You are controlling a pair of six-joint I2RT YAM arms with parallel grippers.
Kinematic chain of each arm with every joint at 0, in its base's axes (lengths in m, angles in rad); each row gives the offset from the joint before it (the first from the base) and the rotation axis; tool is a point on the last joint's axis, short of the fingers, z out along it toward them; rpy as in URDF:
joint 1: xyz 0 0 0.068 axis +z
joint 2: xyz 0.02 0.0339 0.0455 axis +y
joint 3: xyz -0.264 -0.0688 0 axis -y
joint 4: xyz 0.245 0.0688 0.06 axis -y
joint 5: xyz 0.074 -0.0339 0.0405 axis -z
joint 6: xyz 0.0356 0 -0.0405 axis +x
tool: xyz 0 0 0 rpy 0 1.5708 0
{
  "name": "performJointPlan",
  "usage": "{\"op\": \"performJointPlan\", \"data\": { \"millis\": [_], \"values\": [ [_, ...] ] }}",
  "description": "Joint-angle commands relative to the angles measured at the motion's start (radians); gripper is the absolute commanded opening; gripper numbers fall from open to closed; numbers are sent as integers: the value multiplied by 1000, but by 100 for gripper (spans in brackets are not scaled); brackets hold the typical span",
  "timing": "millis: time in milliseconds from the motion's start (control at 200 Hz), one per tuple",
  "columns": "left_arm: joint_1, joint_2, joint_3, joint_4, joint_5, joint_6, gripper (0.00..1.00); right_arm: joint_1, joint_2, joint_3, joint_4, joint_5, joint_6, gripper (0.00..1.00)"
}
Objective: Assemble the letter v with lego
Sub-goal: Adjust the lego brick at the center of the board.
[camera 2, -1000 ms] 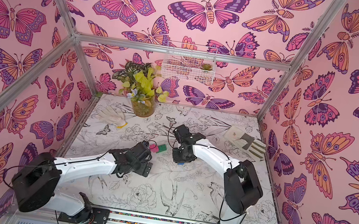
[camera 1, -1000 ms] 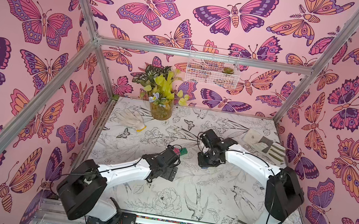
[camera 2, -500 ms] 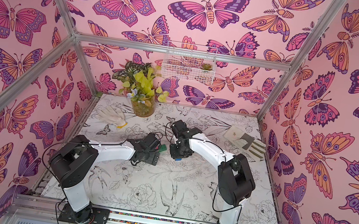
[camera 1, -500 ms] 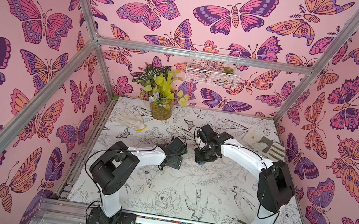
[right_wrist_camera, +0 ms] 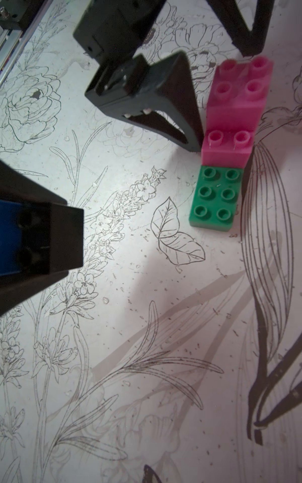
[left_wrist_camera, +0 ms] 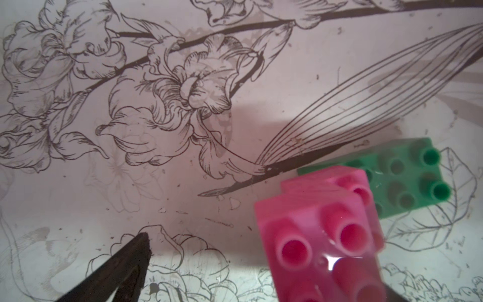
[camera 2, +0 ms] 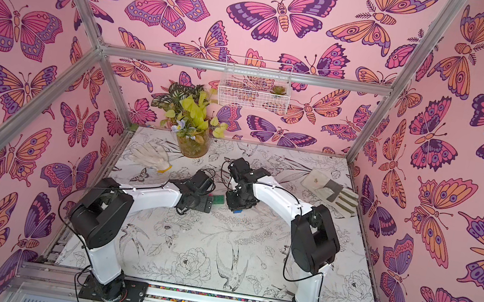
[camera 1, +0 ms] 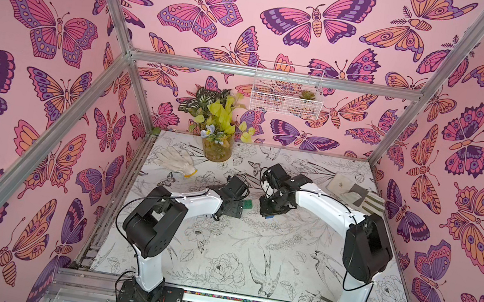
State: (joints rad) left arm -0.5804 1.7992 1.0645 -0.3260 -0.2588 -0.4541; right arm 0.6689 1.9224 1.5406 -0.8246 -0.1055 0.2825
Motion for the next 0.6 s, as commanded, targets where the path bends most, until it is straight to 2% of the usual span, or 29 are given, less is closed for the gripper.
{"op": "performJointPlan", "data": {
  "millis": [0,596],
  "values": [
    [24,12,28,-35,-10,-1,100,-2,40,55,-55,-19,-44,16],
    [86,31,63,-34,16,46,100,2,171,237,-133,-98,-162,16]
  ]
}}
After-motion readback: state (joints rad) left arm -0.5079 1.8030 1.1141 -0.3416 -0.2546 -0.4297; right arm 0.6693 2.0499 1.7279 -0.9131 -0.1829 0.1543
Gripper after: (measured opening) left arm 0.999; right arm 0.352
